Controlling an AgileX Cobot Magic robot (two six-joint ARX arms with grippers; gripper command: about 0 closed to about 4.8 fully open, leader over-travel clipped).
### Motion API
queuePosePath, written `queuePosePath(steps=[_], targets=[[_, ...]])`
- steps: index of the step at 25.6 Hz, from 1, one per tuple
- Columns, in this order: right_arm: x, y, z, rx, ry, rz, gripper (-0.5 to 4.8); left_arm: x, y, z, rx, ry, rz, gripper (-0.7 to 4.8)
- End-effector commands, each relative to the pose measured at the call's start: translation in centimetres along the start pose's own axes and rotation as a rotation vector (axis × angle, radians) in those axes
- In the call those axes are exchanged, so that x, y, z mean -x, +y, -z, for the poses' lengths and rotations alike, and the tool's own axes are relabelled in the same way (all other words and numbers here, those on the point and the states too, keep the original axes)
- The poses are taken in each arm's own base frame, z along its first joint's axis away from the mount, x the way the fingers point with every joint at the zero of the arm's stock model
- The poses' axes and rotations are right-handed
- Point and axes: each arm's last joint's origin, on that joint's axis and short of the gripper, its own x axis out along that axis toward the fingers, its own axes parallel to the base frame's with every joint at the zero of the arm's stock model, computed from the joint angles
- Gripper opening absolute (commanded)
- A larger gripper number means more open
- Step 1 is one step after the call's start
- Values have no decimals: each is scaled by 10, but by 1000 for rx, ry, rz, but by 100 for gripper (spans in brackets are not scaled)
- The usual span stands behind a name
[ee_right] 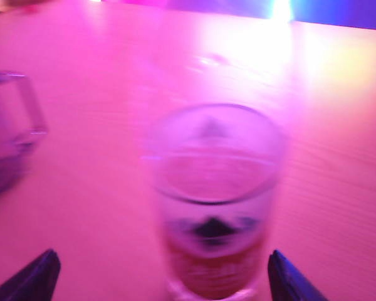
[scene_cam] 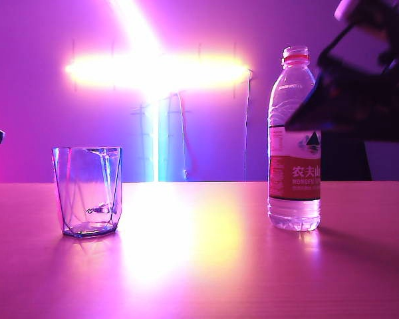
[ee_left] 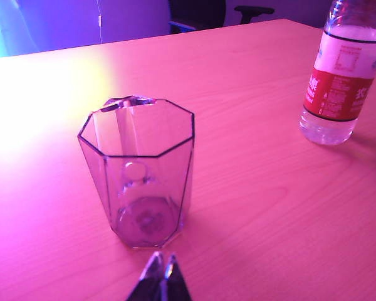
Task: Pick up the mineral water bottle on the table and pour water into the mug until it's half full.
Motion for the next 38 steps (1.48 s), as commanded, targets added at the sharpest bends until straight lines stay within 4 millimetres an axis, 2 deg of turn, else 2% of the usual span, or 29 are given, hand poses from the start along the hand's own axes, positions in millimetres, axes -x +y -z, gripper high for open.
queuePosePath(steps=[1,15,19,26,30,32,34,38], targets=[[-11,-3,-2,-17,-83,69,479,0,0,-3,4,-17,-1,-2],[-52,-7,26,-74,-214,74,479,0,0,-3,4,-16,-1,-2],[-71,-9,33,-94,-223,69,479,0,0,-3,4,-16,-1,-2],[-75,-9,32,-96,-225,69,479,0,0,-2,4,-16,-1,-2],[-75,-9,32,-97,-225,67,394,0,0,-3,4,-16,-1,-2],[-75,-9,32,-107,-226,66,387,0,0,-3,4,-19,-1,-2],[-75,-9,32,-111,-226,65,322,1,0,-3,4,-28,-1,-2],[-75,-9,32,-111,-227,65,313,3,0,-6,7,-61,-1,-2]])
